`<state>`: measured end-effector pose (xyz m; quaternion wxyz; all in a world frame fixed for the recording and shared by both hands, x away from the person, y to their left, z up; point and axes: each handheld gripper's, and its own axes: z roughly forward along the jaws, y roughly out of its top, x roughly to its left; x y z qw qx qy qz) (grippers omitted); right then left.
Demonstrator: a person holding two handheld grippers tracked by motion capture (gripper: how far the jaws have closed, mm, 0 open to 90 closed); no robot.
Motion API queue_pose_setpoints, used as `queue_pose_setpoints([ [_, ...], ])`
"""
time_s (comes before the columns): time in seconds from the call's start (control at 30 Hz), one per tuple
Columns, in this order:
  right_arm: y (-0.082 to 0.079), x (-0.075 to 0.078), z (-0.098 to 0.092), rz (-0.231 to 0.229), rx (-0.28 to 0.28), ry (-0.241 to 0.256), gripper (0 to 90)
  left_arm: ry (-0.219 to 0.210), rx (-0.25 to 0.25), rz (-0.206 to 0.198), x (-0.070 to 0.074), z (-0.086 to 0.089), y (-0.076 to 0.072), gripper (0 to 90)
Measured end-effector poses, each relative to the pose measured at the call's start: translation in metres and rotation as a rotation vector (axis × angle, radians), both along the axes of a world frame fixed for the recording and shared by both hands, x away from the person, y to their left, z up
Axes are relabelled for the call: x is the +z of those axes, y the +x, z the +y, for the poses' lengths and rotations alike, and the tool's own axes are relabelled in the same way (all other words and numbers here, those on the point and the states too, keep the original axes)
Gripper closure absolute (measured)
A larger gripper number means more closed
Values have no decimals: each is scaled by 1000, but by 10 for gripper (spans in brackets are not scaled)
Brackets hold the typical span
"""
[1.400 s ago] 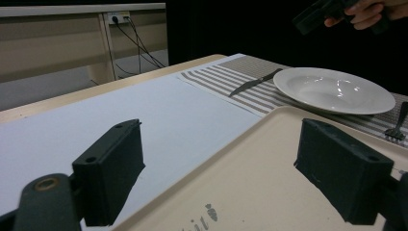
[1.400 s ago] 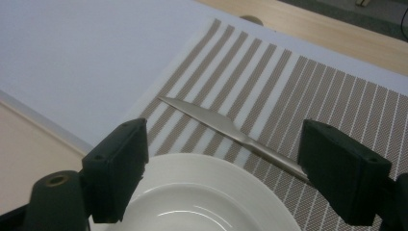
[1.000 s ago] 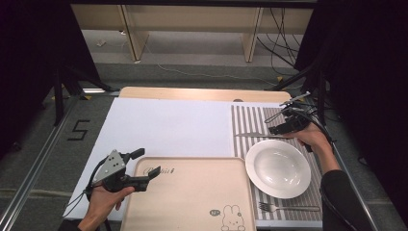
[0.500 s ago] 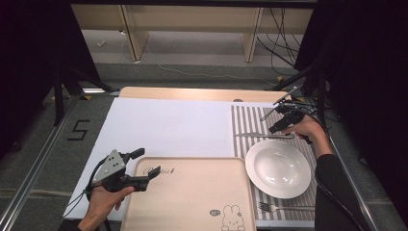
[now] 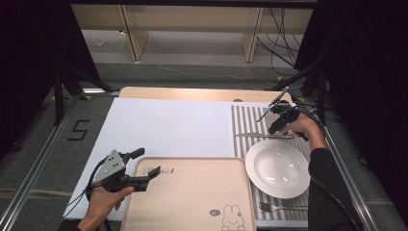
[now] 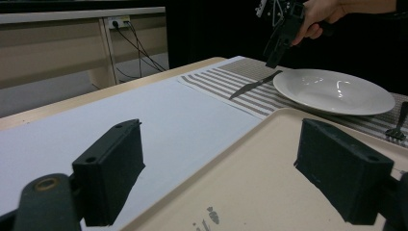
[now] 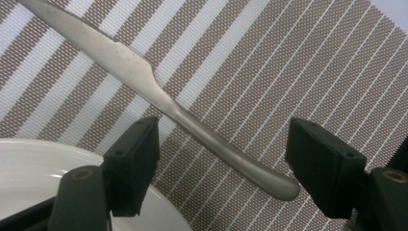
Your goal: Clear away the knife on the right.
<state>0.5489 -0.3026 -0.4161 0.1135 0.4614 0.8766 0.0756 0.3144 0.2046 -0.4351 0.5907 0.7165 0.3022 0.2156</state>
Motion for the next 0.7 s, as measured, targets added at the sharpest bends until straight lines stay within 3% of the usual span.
queue_pose_setpoints([
  [0.03, 1, -3, -1, -15, 18, -8, 294, -1, 1, 1, 0, 0, 0, 159],
  [0.07, 1, -2, 1, 19, -3, -10, 296, -2, 2, 1, 0, 0, 0, 159],
  [0.1, 1, -4, 0, 25, 11, -22, 297, -2, 2, 1, 0, 0, 0, 159],
  [0.17, 4, -8, -2, 10, 43, -28, 300, 1, 6, 4, 0, 1, 0, 159],
  [0.2, 3, -8, -1, 34, 27, -37, 302, 1, 6, 4, 0, 1, 0, 159],
  [0.27, 5, -10, -2, 29, 49, -48, 305, 3, 6, 1, 0, 0, 0, 159],
  [0.33, 5, -11, 1, 57, 13, -47, 308, 5, 7, 2, 0, 0, 0, 159],
  [0.4, 7, -14, 0, 34, 46, -58, 315, 2, 4, -1, 0, 0, 0, 159],
  [0.43, 6, -14, 3, 56, 25, -57, 317, 0, 5, 0, 0, 0, 0, 159],
  [0.47, 8, -15, 2, 43, 54, -68, 318, 0, 6, -2, 0, 0, 0, 160],
  [0.5, 7, -15, 4, 56, 28, -68, 321, 2, 7, -1, 0, 1, 0, 159],
  [0.7, 11, -18, 4, 77, 35, -89, 335, 4, 10, 1, 1, 1, 0, 160],
])
